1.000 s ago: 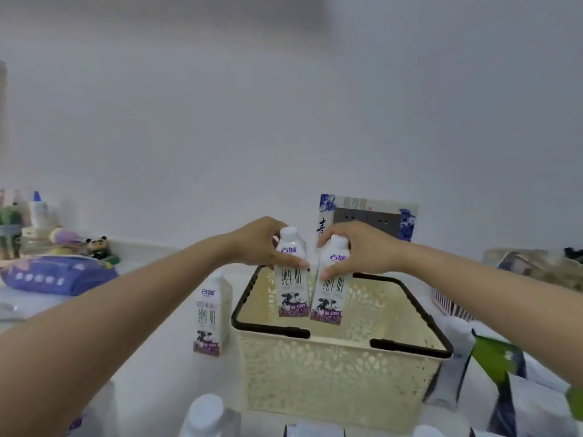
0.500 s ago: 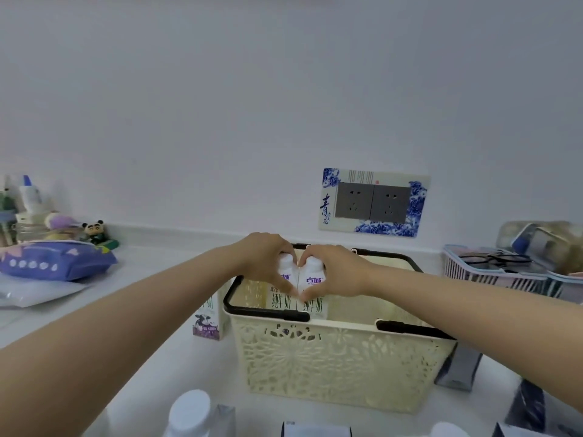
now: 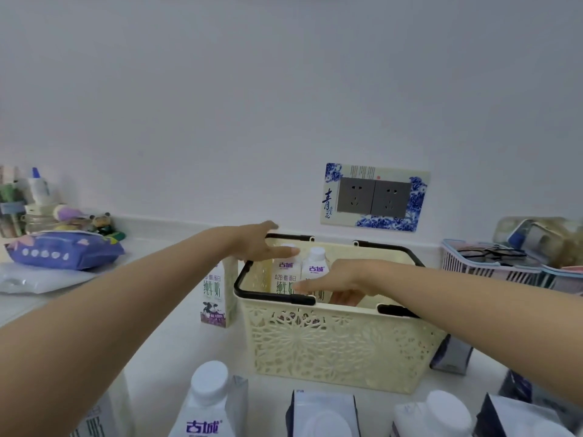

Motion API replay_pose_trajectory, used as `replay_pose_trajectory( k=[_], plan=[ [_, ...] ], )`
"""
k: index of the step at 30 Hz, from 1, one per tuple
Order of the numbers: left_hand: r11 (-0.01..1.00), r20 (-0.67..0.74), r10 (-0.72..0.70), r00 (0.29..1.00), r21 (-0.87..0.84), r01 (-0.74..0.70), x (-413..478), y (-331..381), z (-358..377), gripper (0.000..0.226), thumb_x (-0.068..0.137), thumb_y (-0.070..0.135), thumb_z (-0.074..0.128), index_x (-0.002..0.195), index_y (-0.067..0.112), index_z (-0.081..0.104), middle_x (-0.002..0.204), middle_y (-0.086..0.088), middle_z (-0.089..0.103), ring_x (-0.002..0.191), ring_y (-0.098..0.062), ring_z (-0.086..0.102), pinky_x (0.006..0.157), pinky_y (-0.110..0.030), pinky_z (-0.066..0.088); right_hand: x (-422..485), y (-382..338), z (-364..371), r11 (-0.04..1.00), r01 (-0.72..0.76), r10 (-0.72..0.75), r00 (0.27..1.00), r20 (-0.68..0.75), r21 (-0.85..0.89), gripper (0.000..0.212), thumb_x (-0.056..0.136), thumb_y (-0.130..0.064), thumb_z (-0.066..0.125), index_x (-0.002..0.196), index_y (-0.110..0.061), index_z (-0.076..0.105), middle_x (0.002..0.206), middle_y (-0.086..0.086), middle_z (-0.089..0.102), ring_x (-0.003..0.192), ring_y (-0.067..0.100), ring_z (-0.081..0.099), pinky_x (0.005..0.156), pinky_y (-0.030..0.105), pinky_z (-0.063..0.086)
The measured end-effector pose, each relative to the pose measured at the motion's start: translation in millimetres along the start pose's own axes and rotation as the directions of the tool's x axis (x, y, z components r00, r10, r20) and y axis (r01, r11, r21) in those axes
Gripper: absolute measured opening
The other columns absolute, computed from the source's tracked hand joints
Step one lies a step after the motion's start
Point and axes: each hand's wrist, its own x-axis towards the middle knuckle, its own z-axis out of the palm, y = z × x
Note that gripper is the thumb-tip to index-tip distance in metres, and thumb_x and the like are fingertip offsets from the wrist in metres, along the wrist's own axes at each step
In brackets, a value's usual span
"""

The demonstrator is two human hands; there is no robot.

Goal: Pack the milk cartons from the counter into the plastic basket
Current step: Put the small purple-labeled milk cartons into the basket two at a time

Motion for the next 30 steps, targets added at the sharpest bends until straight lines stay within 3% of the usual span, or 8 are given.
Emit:
replay_pose_trajectory(
  k=[3,7,16,20,22,26,28,30],
  plan=[
    [0.998,-0.02,0.026,0.999,-0.048,-0.027,-3.0,0.6,0.3,0.081,0.081,0.067,0.049,0.143,0.017,0.034,0.145,-0.005,0.046,0.126,-0.025,0.049,0.099,-0.035,0.039,5.5,-7.5,5.4,0.996,-0.086,0.087,0.996,-0.006,0.026,0.089,0.072,-0.07,0.061,0.135,-0.009,0.044,0.086,0.004,0.057,0.079,0.016,0.059,0.073,0.026,0.05],
    [0.995,-0.023,0.031,0.999,-0.099,-0.033,-2.2,-1.5,0.7,0.074,0.082,0.062,0.056,0.139,0.018,0.04,0.136,-0.003,0.052,0.112,-0.021,0.054,0.088,-0.03,0.042,10.6,-12.7,12.6,0.993,-0.101,0.1,0.995,0.02,0.068,0.091,0.074,-0.069,0.059,0.138,-0.007,0.039,0.107,0.008,0.053,0.092,0.019,0.055,0.071,0.024,0.047],
    [0.982,-0.044,0.019,0.999,-0.189,-0.027,-3.6,-0.2,3.6,0.067,0.087,0.054,0.054,0.139,0.015,0.039,0.135,-0.008,0.053,0.112,-0.023,0.057,0.089,-0.033,0.049,6.8,-7.2,7.3,0.998,-0.047,0.042,0.994,0.099,0.052,0.088,0.075,-0.073,0.053,0.137,-0.013,0.042,0.123,0.013,0.057,0.099,0.022,0.057,0.088,0.029,0.049],
    [0.957,0.008,-0.019,1.0,-0.291,0.02,-18.7,0.6,-7.6,0.076,0.089,0.052,0.051,0.149,0.015,0.022,0.15,-0.011,0.04,0.12,-0.027,0.055,0.087,-0.032,0.052,-7.6,-7.0,-6.0,0.998,-0.047,0.041,0.993,0.113,0.043,0.077,0.076,-0.074,0.049,0.118,-0.009,0.053,0.1,0.007,0.064,0.094,0.023,0.062,0.089,0.033,0.052],
    [0.947,-0.002,-0.003,1.0,-0.323,0.002,-33.4,-3.4,-20.6,0.072,0.09,0.051,0.05,0.147,0.015,0.026,0.15,-0.01,0.042,0.111,-0.029,0.061,0.088,-0.037,0.055,-22.0,-12.2,-19.4,1.0,-0.025,0.025,0.996,0.086,0.001,0.085,0.076,-0.075,0.047,0.125,-0.006,0.052,0.103,0.011,0.067,0.089,0.025,0.065,0.081,0.032,0.056],
    [0.967,-0.064,0.027,0.998,-0.253,-0.043,-76.6,-25.3,-46.4,0.063,0.088,0.057,0.046,0.136,0.017,0.047,0.139,-0.003,0.052,0.107,-0.02,0.063,0.09,-0.035,0.053,-59.6,-32.2,-39.1,0.987,0.11,-0.124,0.985,-0.121,-0.115,0.089,0.079,-0.071,0.049,0.135,-0.003,0.044,0.119,0.016,0.062,0.087,0.024,0.065,0.074,0.033,0.056],
    [0.968,-0.083,0.037,0.996,-0.244,-0.057,-104.0,-38.2,-52.2,0.067,0.08,0.063,0.044,0.131,0.02,0.052,0.13,0.002,0.057,0.107,-0.016,0.064,0.093,-0.037,0.053,-76.8,-45.0,-39.1,0.94,0.264,-0.32,0.902,-0.292,-0.214,0.077,0.08,-0.066,0.054,0.125,-0.004,0.053,0.119,0.011,0.062,0.091,0.019,0.061,0.073,0.028,0.049],
    [0.967,-0.12,0.051,0.991,-0.241,-0.079,-134.2,-50.4,-52.3,0.071,0.071,0.068,0.045,0.126,0.024,0.056,0.123,0.007,0.062,0.105,-0.011,0.064,0.094,-0.037,0.052,-94.6,-60.0,-28.0,0.874,0.465,-0.485,0.814,-0.319,-0.141,0.053,0.081,-0.059,0.059,0.113,-0.017,0.06,0.116,-0.002,0.062,0.099,0.011,0.058,0.073,0.021,0.044]
  ],
)
